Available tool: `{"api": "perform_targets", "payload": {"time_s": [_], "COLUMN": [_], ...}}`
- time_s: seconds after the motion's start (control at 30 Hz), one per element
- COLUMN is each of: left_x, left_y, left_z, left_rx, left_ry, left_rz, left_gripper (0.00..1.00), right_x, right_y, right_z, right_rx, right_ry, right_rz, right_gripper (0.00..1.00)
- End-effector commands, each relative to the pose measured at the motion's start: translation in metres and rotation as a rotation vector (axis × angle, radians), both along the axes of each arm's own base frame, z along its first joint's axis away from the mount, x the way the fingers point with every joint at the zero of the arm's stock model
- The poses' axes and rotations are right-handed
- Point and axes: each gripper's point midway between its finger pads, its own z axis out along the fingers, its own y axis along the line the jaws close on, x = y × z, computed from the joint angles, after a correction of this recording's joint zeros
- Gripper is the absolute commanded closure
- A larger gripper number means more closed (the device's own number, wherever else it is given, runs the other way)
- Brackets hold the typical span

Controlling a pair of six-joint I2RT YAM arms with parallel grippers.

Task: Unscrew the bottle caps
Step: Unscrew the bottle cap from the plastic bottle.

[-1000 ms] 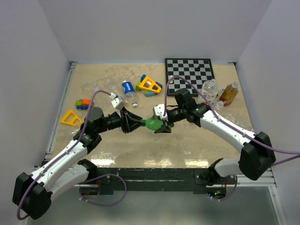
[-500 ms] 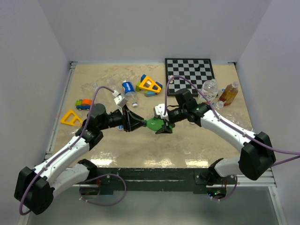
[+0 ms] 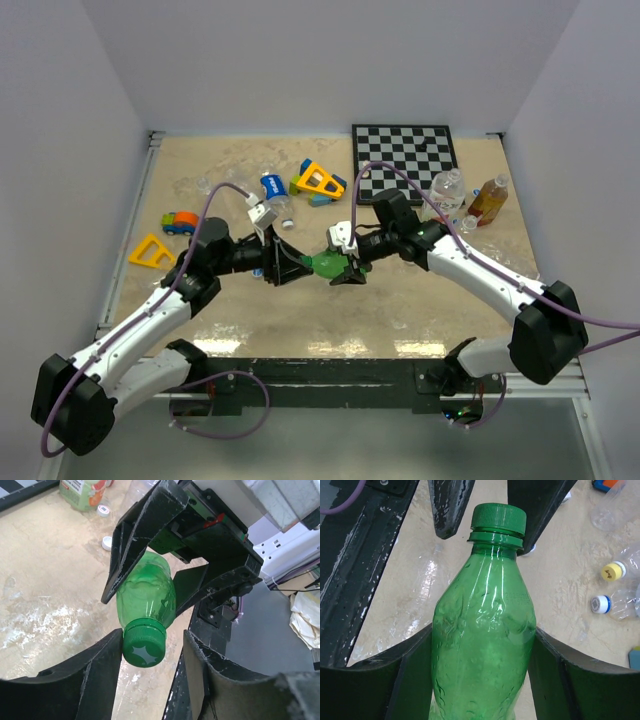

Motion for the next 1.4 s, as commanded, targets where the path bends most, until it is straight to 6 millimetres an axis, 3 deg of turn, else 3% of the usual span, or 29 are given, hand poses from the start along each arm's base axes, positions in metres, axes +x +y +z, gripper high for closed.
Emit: {"api": "perform_targets", "payload": {"time_s": [0.0,0.4,0.77,1.1,1.17,1.23,1.37], "left_x": [-0.01,-0.001,-0.004,-0.008,-0.008,-0.007,0.002], "left_y": [-0.003,0.005,0.006,0.005,0.003,0.003,0.005], "left_z": [0.014,0.028,0.028,0.023,0.022,0.023,0.022], "left_rx": [-0.01,-0.023,-0.026,-0.011,-0.012,-0.021,-0.039], "left_ry": [-0.02,-0.028,-0.018,-0.016,-0.005,0.015,0.135], "left_rz": [-0.062,0.008,0.0,-0.036,-0.041,-0.032,0.071], "left_gripper": [0.44,0.43,0.45,0.66,0.78,1.0,1.0], "right_x": [0.006,0.003,0.001,0.002,0.003,0.004,0.008], "right_y": [0.008,0.006,0.005,0.004,0.004,0.004,0.005], "right_z": [0.019,0.016,0.013,0.013,0.013,0.012,0.011], "right_rx": [0.06,0.052,0.041,0.042,0.042,0.039,0.036], "right_ry": [-0.051,-0.069,-0.07,-0.066,-0.07,-0.07,-0.073], "right_rz": [0.015,0.04,0.063,0.063,0.06,0.057,0.029], "right_gripper": [1.0,1.0,1.0,1.0,1.0,1.0,1.0]}}
